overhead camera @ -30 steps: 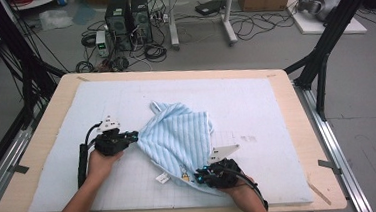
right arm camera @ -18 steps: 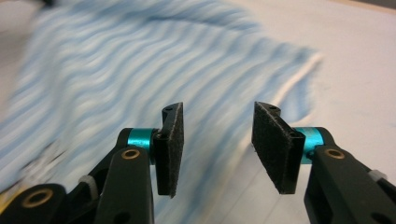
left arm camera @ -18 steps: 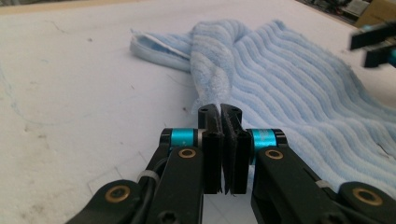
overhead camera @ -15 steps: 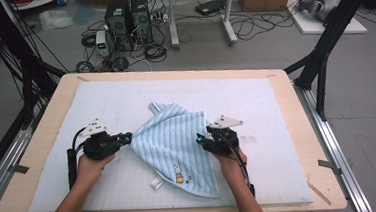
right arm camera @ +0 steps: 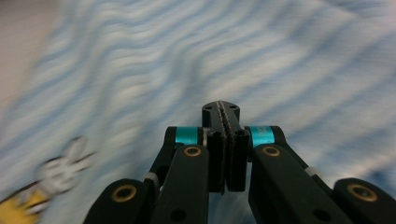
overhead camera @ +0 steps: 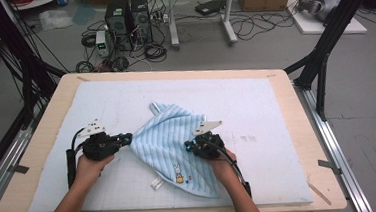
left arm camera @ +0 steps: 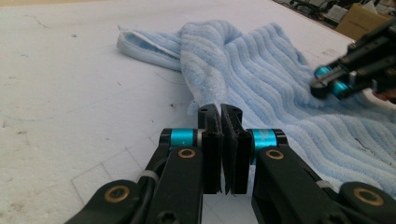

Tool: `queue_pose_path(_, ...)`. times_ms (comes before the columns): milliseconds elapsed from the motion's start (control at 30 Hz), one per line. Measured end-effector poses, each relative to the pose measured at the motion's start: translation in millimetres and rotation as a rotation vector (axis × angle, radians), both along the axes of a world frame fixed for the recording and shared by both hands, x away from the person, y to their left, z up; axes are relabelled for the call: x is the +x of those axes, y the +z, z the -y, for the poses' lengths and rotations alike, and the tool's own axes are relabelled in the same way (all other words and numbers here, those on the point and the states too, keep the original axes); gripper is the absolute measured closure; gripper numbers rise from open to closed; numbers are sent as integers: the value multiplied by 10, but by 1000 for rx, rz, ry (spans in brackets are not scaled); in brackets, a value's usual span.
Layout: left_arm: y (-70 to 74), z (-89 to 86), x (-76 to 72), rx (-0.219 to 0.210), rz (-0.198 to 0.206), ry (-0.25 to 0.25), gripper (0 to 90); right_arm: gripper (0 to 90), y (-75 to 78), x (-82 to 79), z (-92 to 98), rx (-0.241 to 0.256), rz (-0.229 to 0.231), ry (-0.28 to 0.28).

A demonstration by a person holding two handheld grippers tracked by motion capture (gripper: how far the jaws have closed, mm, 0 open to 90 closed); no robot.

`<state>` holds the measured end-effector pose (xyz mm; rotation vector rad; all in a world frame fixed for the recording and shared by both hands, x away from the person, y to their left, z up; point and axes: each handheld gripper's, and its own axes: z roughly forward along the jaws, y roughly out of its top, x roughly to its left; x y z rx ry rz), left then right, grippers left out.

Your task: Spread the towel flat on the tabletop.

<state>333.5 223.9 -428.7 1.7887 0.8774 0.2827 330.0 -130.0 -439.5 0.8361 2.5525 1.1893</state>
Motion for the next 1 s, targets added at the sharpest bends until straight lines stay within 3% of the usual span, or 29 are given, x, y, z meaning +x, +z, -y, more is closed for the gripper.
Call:
queue_pose_path(33,-1,0,1,2,-1,-2,861,874,2,-35,-4,-11,16,1)
queue_pose_path(100,-8,7,5,7,-2,0,859,692,42,-51,51,22,54,-51)
queue_pose_path(167,-12,8,8,6,-6,-2,859,601,102,-7,168,91,90,-148)
queue_pose_path(233,-15,5,14,6,-4,-4,859,398,150,68,275,91,147,-278)
queue_pose_path(267,-19,5,17,6,-6,-2,859,382,165,119,317,83,146,-342)
queue_pose_path(300,-23,4,22,6,-7,-3,859,372,172,186,354,77,142,-371)
queue_pose_path(400,-29,3,31,6,-8,-3,856,347,171,406,409,68,120,-409)
queue_pose_path(500,-32,2,36,-2,-8,-2,854,331,117,624,448,104,35,-417)
queue_pose_path(567,-36,2,37,1,-10,-2,852,333,76,734,448,91,-4,-402)
queue_pose_path(600,-37,2,36,0,-12,-2,850,378,55,769,444,94,-20,-392)
queue_pose_path(667,-37,2,35,2,-12,-10,849,586,30,807,437,116,-54,-339)
queue_pose_path(733,-38,7,32,2,-13,-10,846,799,52,791,417,117,-41,-309)
queue_pose_path(800,-38,3,32,1,-13,-8,840,836,122,742,363,141,1,-271)
queue_pose_path(900,-34,-4,31,-3,-12,2,824,840,223,623,192,166,42,-133)
queue_pose_path(1000,-32,-8,30,4,-9,14,822,840,262,450,-25,135,45,-1)
